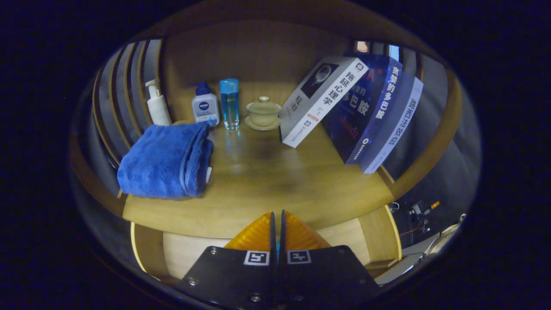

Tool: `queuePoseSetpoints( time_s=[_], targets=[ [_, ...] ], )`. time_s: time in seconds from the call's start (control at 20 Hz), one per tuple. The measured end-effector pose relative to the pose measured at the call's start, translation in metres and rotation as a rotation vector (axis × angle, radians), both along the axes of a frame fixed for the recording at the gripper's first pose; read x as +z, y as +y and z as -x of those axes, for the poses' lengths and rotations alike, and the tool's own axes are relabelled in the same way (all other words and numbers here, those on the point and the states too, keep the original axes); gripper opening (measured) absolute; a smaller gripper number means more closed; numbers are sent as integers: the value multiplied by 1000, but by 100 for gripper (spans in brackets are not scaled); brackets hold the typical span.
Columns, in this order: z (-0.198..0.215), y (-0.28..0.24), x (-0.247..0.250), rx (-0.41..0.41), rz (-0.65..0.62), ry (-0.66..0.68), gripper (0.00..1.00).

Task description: Pull open the drawer, take out the items inside it, and place them on the countertop above the cabinet.

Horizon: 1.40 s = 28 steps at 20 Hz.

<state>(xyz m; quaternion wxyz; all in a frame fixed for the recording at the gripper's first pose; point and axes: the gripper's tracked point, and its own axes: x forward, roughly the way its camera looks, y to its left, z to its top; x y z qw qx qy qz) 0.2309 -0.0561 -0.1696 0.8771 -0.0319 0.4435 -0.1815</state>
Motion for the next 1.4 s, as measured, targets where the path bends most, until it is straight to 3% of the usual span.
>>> queuePoseSetpoints(
  time_s=[0.25,0.4,0.5,0.6,0.9,1.4],
  targets=[
    [42,-7,-6,-80,-11,3,1],
    [74,-20,-18,-132,21,59,44],
    [86,-24,-30,-161,-9,73,48],
    [99,-28,-48,-186,-48,100,62],
    [108,-40,-97,-253,-212,138,62],
    [110,-43,-132,-258,-278,217,62]
  ],
)
